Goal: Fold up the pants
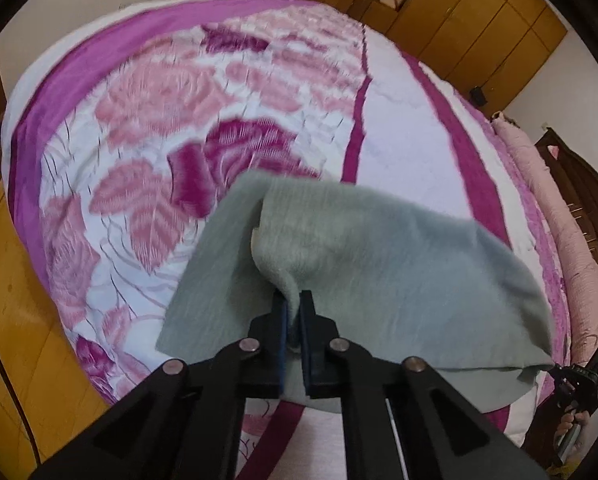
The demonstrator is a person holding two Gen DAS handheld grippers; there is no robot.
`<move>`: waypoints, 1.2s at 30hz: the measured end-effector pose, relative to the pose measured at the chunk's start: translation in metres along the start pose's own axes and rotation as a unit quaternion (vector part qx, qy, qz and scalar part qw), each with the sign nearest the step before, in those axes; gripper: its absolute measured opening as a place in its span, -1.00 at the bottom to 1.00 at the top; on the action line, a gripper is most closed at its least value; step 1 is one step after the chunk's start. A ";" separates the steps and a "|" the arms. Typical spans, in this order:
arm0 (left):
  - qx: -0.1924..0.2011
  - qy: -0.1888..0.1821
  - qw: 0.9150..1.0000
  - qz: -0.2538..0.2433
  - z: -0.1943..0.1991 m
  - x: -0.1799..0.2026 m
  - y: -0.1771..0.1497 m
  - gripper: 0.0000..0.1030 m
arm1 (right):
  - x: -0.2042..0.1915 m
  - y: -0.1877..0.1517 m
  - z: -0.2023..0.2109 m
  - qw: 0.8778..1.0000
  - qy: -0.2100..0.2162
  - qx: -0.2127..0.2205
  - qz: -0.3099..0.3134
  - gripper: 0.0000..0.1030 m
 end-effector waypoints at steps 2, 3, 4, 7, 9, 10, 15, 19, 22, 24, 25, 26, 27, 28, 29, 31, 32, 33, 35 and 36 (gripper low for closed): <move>0.013 -0.009 1.000 -0.005 0.012 0.004 0.008 -0.90 | -0.005 0.010 0.016 1.000 0.001 0.023 0.012 -0.94; 0.020 -0.013 1.000 -0.009 0.018 0.007 0.013 -0.90 | -0.008 0.013 0.024 0.999 0.003 0.033 0.017 -0.94; 0.027 -0.016 0.999 -0.015 0.026 0.010 0.019 -0.90 | -0.012 0.017 0.033 0.999 0.009 0.042 0.024 -0.94; 0.044 -0.011 0.998 -0.031 0.045 0.019 0.032 -0.90 | -0.019 0.019 0.049 0.998 0.012 0.053 0.042 -0.94; 0.052 -0.004 0.998 -0.042 0.056 0.022 0.038 -0.90 | -0.025 0.015 0.054 0.997 0.005 0.057 0.059 -0.94; 0.054 -0.002 0.998 -0.044 0.059 0.022 0.040 -0.90 | -0.026 0.012 0.056 0.996 0.005 0.055 0.064 -0.94; 0.043 0.013 0.998 -0.053 0.064 0.017 0.034 -0.90 | -0.017 -0.006 0.054 0.997 -0.004 0.038 0.066 -0.94; 0.015 0.021 0.999 -0.042 0.052 0.002 0.016 -0.90 | 0.004 -0.017 0.051 0.998 -0.008 0.029 0.050 -0.94; 0.001 0.024 0.999 -0.027 0.042 -0.010 0.006 -0.90 | 0.012 -0.021 0.042 0.998 -0.022 0.021 0.051 -0.94; -0.009 0.031 0.999 -0.028 0.034 -0.015 0.001 -0.90 | 0.013 -0.022 0.034 0.997 -0.036 0.017 0.058 -0.94; -0.014 0.036 0.999 -0.032 0.030 -0.016 -0.001 -0.90 | 0.014 -0.024 0.030 0.997 -0.046 0.015 0.064 -0.94; -0.020 0.044 0.998 -0.038 0.025 -0.017 -0.004 -0.90 | 0.015 -0.025 0.024 0.996 -0.058 0.010 0.073 -0.94; -0.026 0.051 0.997 -0.042 0.020 -0.018 -0.007 -0.90 | 0.015 -0.026 0.017 0.994 -0.071 0.003 0.085 -0.94; -0.032 0.055 0.997 -0.045 0.016 -0.018 -0.009 -0.89 | 0.015 -0.028 0.011 0.991 -0.089 -0.004 0.097 -0.94; -0.041 0.061 0.996 -0.051 0.010 -0.019 -0.012 -0.89 | 0.015 -0.028 0.007 0.989 -0.106 -0.008 0.105 -0.94; -0.049 0.068 0.995 -0.053 0.002 -0.021 -0.016 -0.86 | 0.014 -0.028 0.001 0.984 -0.130 -0.014 0.118 -0.84; -0.050 0.069 0.995 -0.050 0.001 -0.023 -0.017 -0.86 | 0.013 -0.028 0.001 0.983 -0.137 -0.015 0.120 -0.76; -0.048 0.066 0.996 -0.046 0.001 -0.024 -0.017 -0.85 | 0.012 -0.027 0.002 0.982 -0.145 -0.014 0.121 -0.67; -0.044 0.064 0.996 -0.044 0.005 -0.026 -0.017 -0.77 | 0.010 -0.023 0.010 0.979 -0.163 -0.008 0.126 -0.59; -0.041 0.066 0.996 -0.045 0.008 -0.027 -0.015 -0.69 | 0.009 -0.022 0.014 0.976 -0.173 -0.003 0.130 -0.59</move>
Point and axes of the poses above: each gripper's, at about its wrist camera, not at the fingertips, and z roughly against the way its jaws point, x to its right, y to its top, the point moved 5 cm from there along -z, roughly the way its jaws point, and after that the axes turned 2 degrees about -y, right-handed, at the moved point
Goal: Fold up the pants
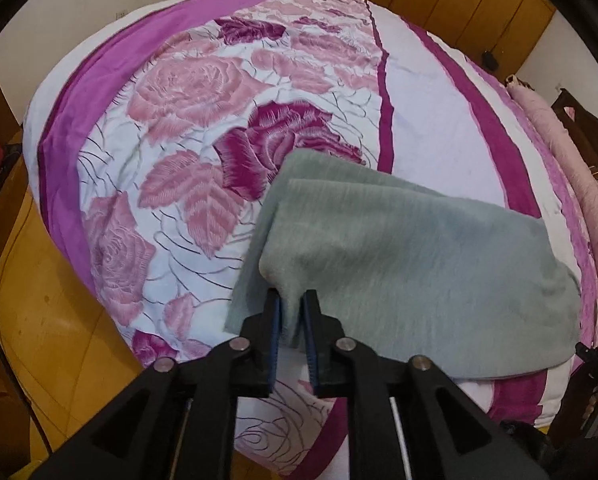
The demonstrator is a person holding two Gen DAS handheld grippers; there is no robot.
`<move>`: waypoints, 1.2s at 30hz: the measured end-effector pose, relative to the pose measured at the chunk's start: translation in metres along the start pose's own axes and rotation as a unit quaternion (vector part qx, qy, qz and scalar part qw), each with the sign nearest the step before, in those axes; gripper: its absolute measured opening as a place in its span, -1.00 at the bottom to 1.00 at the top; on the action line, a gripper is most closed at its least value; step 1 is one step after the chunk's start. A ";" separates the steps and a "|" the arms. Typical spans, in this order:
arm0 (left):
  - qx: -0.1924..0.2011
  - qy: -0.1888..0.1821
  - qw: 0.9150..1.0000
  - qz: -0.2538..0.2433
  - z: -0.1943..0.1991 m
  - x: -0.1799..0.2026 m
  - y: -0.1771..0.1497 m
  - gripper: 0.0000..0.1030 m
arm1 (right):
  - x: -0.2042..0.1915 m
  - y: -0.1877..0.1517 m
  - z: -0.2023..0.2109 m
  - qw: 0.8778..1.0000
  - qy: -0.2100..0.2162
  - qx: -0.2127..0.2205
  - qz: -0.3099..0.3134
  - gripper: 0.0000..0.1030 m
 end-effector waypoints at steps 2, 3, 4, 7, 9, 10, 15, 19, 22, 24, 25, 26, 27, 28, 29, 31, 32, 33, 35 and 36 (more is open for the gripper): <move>0.012 0.017 1.000 -0.004 0.009 -0.006 0.004 -0.56 | -0.001 0.005 0.016 0.999 -0.024 0.021 0.014 -0.58; 0.017 0.021 1.000 -0.003 0.013 -0.008 0.005 -0.46 | -0.004 0.008 0.025 0.999 -0.032 0.034 0.023 -0.55; 0.024 0.021 0.999 -0.001 0.018 -0.010 0.008 -0.37 | -0.007 0.011 0.032 0.998 -0.035 0.044 0.029 -0.53; 0.042 0.009 0.999 0.010 0.029 -0.014 0.019 -0.28 | -0.024 0.015 0.042 0.997 -0.019 0.055 0.044 -0.45; 0.045 -0.002 0.999 0.010 0.029 -0.013 0.028 -0.27 | -0.044 0.015 0.042 0.997 0.005 0.050 0.060 -0.45; 0.046 -0.006 0.999 0.010 0.028 -0.011 0.033 -0.27 | -0.058 0.015 0.039 0.996 0.020 0.044 0.072 -0.45; 0.045 -0.040 0.998 0.008 0.011 0.001 0.055 -0.06 | -0.116 0.009 0.025 0.990 0.060 0.027 0.127 -0.45; 0.027 -0.052 0.998 -0.002 -0.010 0.008 0.065 -0.05 | -0.163 0.000 0.014 0.982 0.086 0.011 0.167 -0.45; 0.015 -0.059 0.998 -0.006 -0.022 0.010 0.067 -0.05 | -0.192 -0.007 0.010 0.976 0.101 0.002 0.194 -0.45; 0.008 -0.069 0.998 -0.002 -0.029 0.010 0.068 -0.05 | -0.208 -0.010 0.008 0.972 0.110 -0.002 0.207 -0.45; 0.006 -0.074 0.997 0.001 -0.031 0.009 0.067 -0.05 | -0.218 -0.012 0.007 0.970 0.115 -0.003 0.214 -0.45; 0.004 -0.081 0.997 0.005 -0.032 0.009 0.067 -0.05 | -0.224 -0.012 0.006 0.969 0.117 -0.005 0.217 -0.45; 0.002 -0.089 0.996 0.011 -0.034 0.008 0.067 -0.05 | -0.230 -0.013 0.005 0.968 0.121 -0.007 0.221 -0.45; 0.000 -0.095 0.995 0.015 -0.034 0.008 0.066 -0.05 | -0.236 -0.014 0.004 0.967 0.124 -0.008 0.224 -0.45; -0.001 -0.104 0.994 0.018 -0.035 0.008 0.066 -0.05 | -0.244 -0.016 0.003 0.965 0.127 -0.010 0.230 -0.45; -0.004 -0.112 0.994 0.017 -0.035 0.010 0.064 -0.05 | -0.253 -0.018 0.002 0.962 0.131 -0.012 0.239 -0.45; -0.005 -0.112 0.994 0.014 -0.036 0.011 0.063 -0.05 | -0.257 -0.019 0.001 0.961 0.132 -0.013 0.242 -0.45; -0.008 -0.108 0.994 0.011 -0.037 0.011 0.062 -0.05 | -0.261 -0.020 0.000 0.960 0.134 -0.015 0.245 -0.45; -0.010 -0.093 0.996 0.008 -0.042 0.009 0.061 -0.05 | -0.269 -0.023 -0.001 0.958 0.138 -0.018 0.251 -0.45; -0.011 -0.086 0.996 0.007 -0.044 0.008 0.062 -0.05 | -0.272 -0.024 -0.002 0.957 0.140 -0.018 0.253 -0.45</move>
Point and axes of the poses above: each gripper's, at about its wrist camera, not at the fingertips, and z roughly against the way its jaws point, x to its right, y to its top, the point moved 5 cm from there along -z, roughly the way its jaws point, and after that the axes turned 2 degrees about -y, right-handed, at the moved point
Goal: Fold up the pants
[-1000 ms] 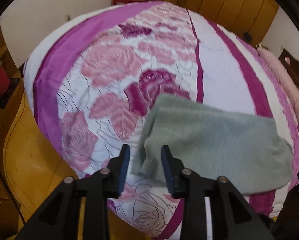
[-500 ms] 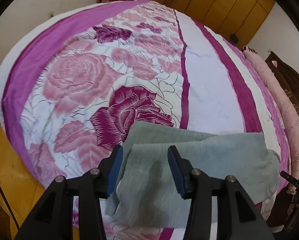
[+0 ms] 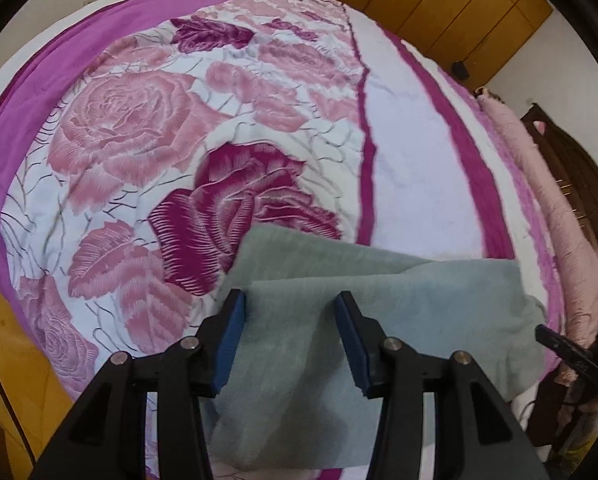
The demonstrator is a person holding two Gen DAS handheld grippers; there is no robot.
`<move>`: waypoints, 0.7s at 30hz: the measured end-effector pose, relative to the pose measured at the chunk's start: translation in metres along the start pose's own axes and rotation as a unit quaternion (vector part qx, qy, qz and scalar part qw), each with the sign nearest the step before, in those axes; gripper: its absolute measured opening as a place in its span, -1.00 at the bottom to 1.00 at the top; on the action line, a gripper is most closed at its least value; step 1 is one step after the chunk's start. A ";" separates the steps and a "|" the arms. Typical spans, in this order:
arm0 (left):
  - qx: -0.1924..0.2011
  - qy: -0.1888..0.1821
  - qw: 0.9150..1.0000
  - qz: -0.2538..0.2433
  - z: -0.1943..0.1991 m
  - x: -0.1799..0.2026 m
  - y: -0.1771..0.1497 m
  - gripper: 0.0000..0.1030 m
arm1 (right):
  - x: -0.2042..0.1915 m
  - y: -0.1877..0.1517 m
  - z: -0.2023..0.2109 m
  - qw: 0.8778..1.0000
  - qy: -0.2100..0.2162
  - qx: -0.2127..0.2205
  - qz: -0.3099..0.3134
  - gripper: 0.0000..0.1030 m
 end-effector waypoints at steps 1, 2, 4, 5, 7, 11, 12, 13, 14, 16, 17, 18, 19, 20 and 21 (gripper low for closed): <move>0.001 0.004 1.000 0.000 -0.001 -0.002 0.000 -0.05 | -0.002 0.000 -0.001 1.000 0.001 -0.001 0.003 -0.45; 0.000 0.002 1.000 0.002 -0.003 -0.003 0.000 -0.05 | -0.005 0.000 -0.003 1.000 0.003 -0.002 0.005 -0.45; -0.004 -0.009 1.000 0.007 -0.005 -0.003 0.000 -0.05 | -0.008 -0.001 -0.006 1.000 0.005 -0.006 0.008 -0.45; -0.004 -0.014 1.000 0.006 -0.006 -0.002 0.000 -0.05 | -0.009 -0.002 -0.008 1.000 0.005 -0.008 0.008 -0.45; -0.002 -0.019 1.000 -0.002 -0.008 0.002 0.000 -0.07 | -0.011 -0.003 -0.011 1.000 0.007 -0.011 0.007 -0.45; 0.004 -0.018 1.000 -0.011 -0.007 0.007 0.000 -0.82 | -0.012 -0.005 -0.012 1.000 0.012 -0.009 0.007 -0.45; 0.010 -0.021 1.000 -0.006 -0.003 0.007 0.001 -0.83 | -0.013 -0.005 -0.012 1.000 0.013 -0.008 0.007 -0.45; 0.018 -0.024 1.000 -0.005 0.001 0.009 0.002 -0.84 | -0.013 -0.005 -0.011 1.000 0.014 -0.006 0.007 -0.45; 0.029 -0.025 0.999 -0.007 0.007 0.011 0.002 -0.85 | -0.013 -0.006 -0.011 1.000 0.015 -0.004 0.007 -0.45; 0.053 -0.025 0.998 -0.017 0.023 0.018 0.002 -0.85 | -0.014 -0.006 -0.010 1.000 0.019 -0.001 0.007 -0.45; 0.063 -0.031 0.997 -0.022 0.031 0.023 0.001 -0.85 | -0.014 -0.007 -0.010 1.000 0.021 0.001 0.006 -0.45; 0.072 -0.038 0.996 -0.027 0.039 0.029 -0.001 -0.85 | -0.015 -0.008 -0.011 1.000 0.024 0.003 0.007 -0.45; 0.081 -0.044 0.995 -0.033 0.047 0.035 -0.004 -0.85 | -0.016 -0.009 -0.012 1.000 0.028 0.003 0.006 -0.45; 0.086 -0.049 0.994 -0.038 0.053 0.041 -0.007 -0.85 | -0.016 -0.011 -0.013 1.000 0.031 0.001 0.005 -0.45; 0.090 -0.060 0.993 -0.045 0.060 0.050 -0.012 -0.85 | -0.017 -0.013 -0.015 0.999 0.034 0.000 0.006 -0.45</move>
Point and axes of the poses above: each gripper's, at about its wrist camera, not at the fingertips, and z roughly against the way its jaws point, x to its right, y to its top, the point moved 5 cm from there along -z, roughly the way its jaws point, and after that the axes turned 2 degrees about -y, right-handed, at the moved point
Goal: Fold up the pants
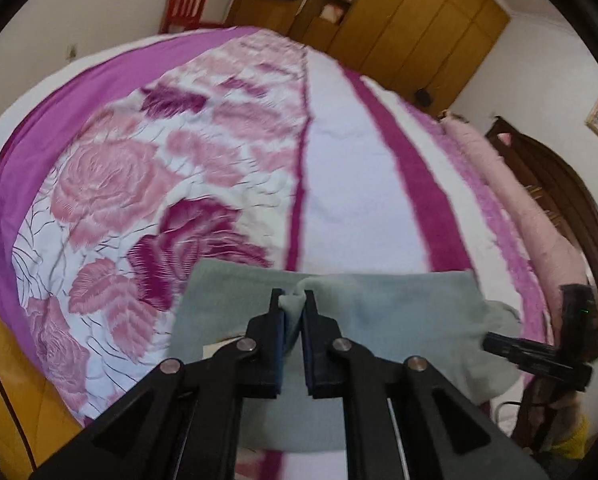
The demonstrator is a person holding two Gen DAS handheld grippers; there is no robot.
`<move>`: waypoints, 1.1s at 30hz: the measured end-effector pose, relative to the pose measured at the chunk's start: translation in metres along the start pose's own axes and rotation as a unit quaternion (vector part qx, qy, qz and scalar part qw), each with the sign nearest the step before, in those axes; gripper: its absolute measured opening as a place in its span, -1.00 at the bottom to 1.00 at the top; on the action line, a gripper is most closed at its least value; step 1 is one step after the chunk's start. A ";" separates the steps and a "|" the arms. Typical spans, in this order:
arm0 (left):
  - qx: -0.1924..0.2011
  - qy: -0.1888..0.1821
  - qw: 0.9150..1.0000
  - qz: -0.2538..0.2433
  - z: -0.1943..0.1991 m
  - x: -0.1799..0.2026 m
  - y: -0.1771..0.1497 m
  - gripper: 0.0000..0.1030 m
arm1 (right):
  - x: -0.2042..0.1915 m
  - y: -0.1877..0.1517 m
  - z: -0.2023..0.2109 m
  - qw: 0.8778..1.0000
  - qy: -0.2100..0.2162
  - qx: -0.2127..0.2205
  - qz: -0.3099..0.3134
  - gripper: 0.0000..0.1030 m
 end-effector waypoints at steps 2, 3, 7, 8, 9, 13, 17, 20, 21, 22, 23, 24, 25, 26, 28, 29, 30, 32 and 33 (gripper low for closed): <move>-0.002 -0.023 1.000 -0.016 0.005 0.018 -0.007 -0.85 | -0.003 -0.004 -0.004 1.000 0.003 -0.006 0.003 -0.45; -0.008 -0.029 0.999 -0.024 0.005 0.025 -0.011 -0.85 | -0.004 -0.007 -0.006 1.000 0.005 -0.009 0.005 -0.45; -0.053 -0.050 0.997 -0.041 -0.011 0.044 -0.039 -0.83 | -0.008 -0.015 -0.011 1.000 0.012 -0.017 0.009 -0.45; -0.068 -0.052 0.996 -0.039 -0.017 0.045 -0.047 -0.83 | -0.008 -0.016 -0.011 1.000 0.013 -0.017 0.008 -0.45; -0.084 -0.055 0.994 -0.034 -0.023 0.046 -0.056 -0.83 | -0.008 -0.016 -0.011 1.000 0.014 -0.017 0.008 -0.45; -0.119 -0.063 0.991 -0.020 -0.031 0.046 -0.076 -0.58 | -0.004 -0.017 -0.008 1.000 0.013 -0.012 0.002 -0.45; -0.111 -0.055 0.992 -0.028 -0.019 0.049 -0.077 -0.43 | -0.002 -0.019 -0.008 1.000 0.016 -0.011 -0.002 -0.45; -0.089 -0.049 0.994 -0.041 -0.002 0.052 -0.072 -0.23 | -0.002 -0.021 -0.008 1.000 0.019 -0.011 -0.004 -0.45; -0.081 -0.046 0.995 -0.045 0.003 0.054 -0.069 -0.17 | -0.002 -0.022 -0.008 1.000 0.021 -0.011 -0.004 -0.45; -0.071 -0.040 0.995 -0.050 0.008 0.055 -0.067 -0.13 | -0.002 -0.023 -0.008 1.000 0.022 -0.012 -0.004 -0.45; -0.065 -0.033 0.996 -0.055 0.010 0.056 -0.065 -0.12 | -0.002 -0.023 -0.007 1.000 0.023 -0.012 -0.004 -0.45; -0.059 -0.024 0.996 -0.062 0.010 0.057 -0.064 -0.11 | -0.002 -0.024 -0.007 1.000 0.024 -0.011 -0.004 -0.45; -0.058 -0.017 0.996 -0.066 0.008 0.057 -0.064 -0.10 | -0.002 -0.024 -0.006 1.000 0.025 -0.011 -0.004 -0.45; -0.060 -0.008 0.996 -0.068 0.004 0.057 -0.065 -0.10 | -0.002 -0.024 -0.006 1.000 0.025 -0.010 -0.005 -0.45; -0.071 0.000 0.995 -0.068 -0.005 0.055 -0.069 -0.10 | 0.000 -0.025 -0.004 1.000 0.026 -0.008 -0.007 -0.45; -0.075 0.003 0.995 -0.069 -0.009 0.055 -0.072 -0.10 | 0.002 -0.026 -0.003 1.000 0.026 -0.007 -0.009 -0.45; -0.079 0.011 0.994 -0.072 -0.014 0.053 -0.075 -0.10 | 0.003 -0.026 -0.003 1.000 0.026 -0.007 -0.010 -0.45; -0.086 0.033 0.993 -0.079 -0.024 0.050 -0.081 -0.10 | 0.006 -0.026 -0.002 1.000 0.026 -0.007 -0.016 -0.45; -0.089 0.039 0.992 -0.081 -0.027 0.049 -0.084 -0.10 | 0.006 -0.026 -0.002 0.999 0.027 -0.007 -0.017 -0.45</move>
Point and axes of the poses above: each gripper's, at about its wrist camera, not at the fingertips, and z roughly against the way its jaws point, x to its right, y to its top, the point moved 5 cm from there along -z, roughly the way its jaws point, and after that the axes turned 2 degrees about -y, right-handed, at the moved point
